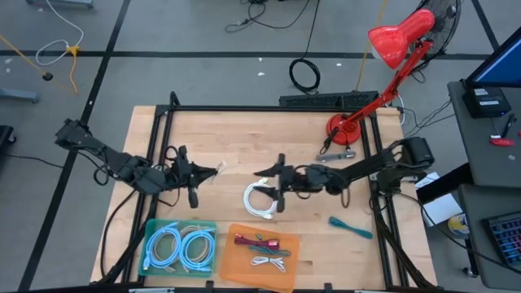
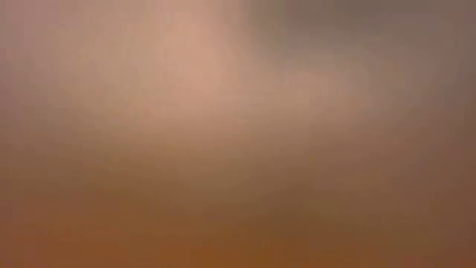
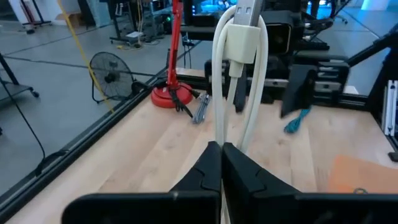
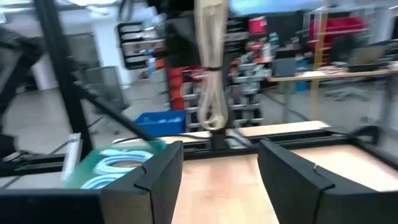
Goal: Pick & Place USB Port
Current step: Put the brown charger cable into the orange bin
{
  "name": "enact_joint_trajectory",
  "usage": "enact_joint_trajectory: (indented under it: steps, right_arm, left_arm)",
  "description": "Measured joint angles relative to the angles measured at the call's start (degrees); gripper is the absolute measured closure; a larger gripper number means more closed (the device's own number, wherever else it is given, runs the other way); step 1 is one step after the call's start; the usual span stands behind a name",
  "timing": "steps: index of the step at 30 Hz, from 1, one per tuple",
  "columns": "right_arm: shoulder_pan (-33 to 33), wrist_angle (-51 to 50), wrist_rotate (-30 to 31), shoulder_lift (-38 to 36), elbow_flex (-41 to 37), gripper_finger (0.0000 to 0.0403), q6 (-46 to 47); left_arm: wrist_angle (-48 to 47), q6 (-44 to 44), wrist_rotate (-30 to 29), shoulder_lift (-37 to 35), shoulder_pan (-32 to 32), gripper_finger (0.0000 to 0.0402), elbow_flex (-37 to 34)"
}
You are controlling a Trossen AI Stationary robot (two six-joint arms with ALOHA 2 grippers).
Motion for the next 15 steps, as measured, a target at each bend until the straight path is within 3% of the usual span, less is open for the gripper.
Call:
enact_joint_trajectory:
  steps: [7, 15]
  right_arm:
    - [-0.1, -3.4, -1.8, 6.6, 9.0, 0.0200, 0.0]
    - [0.2, -3.2, -7.3, 9.6, 13.7, 0.0199, 0.1]
  left_arm:
    - [1.8, 2.4, 2.3, 0.0, -0.5, 0.0401, 0.0]
    - [11.8, 7.5, 5.2, 0.0, -2.7, 0.0401, -3.2]
